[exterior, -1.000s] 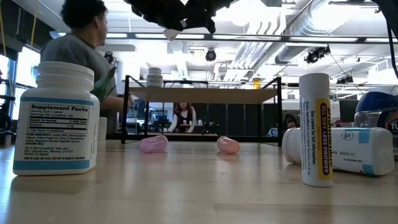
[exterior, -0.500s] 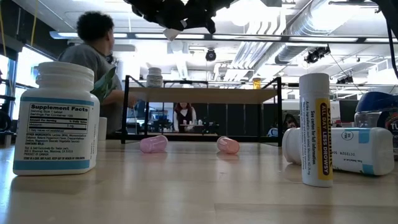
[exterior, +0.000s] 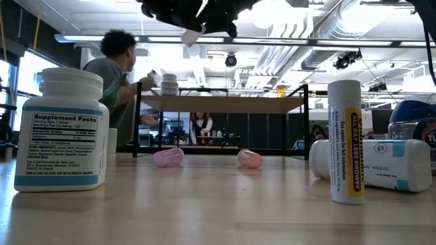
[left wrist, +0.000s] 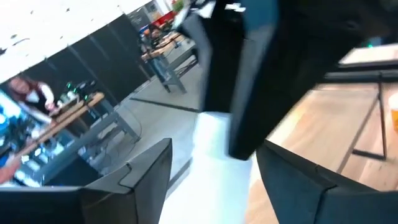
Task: Pick and place medicine bottles onto shelf by color
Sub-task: Put the white pill bottle on the shelf
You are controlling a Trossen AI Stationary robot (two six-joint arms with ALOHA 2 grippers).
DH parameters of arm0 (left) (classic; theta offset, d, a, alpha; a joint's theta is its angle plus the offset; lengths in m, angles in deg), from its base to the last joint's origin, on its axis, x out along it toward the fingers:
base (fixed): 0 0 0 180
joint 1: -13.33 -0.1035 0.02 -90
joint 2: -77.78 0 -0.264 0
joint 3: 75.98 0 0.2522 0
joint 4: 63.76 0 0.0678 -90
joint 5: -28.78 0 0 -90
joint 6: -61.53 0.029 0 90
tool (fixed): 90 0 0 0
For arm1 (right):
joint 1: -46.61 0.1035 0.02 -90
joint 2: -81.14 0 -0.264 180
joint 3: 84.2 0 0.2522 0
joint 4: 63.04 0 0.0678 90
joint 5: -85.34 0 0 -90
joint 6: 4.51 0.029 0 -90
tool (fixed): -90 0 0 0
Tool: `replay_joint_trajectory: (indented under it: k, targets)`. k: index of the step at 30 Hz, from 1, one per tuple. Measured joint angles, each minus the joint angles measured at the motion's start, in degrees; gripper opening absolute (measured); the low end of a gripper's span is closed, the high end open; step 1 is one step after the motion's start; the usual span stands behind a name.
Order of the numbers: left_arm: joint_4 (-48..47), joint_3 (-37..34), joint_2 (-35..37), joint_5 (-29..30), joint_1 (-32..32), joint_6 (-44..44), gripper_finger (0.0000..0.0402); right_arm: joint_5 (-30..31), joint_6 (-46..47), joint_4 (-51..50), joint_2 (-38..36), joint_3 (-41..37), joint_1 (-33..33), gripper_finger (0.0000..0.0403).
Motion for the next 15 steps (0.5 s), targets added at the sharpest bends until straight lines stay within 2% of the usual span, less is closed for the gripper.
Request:
replay_joint_trajectory:
  k: [10, 15]
  targets:
    - [-0.47, 0.0, 0.0, 1.82, 2.12, -3.87, 0.0243, 0.25, -1.5, -3.82, -0.06, 0.02, -3.82, 0.0119]
    - [-0.81, 0.0, 0.12, 3.94, 2.51, -4.53, 0.0243, 4.29, -5.0, -13.28, -0.48, 1.69, -6.84, 0.0119]
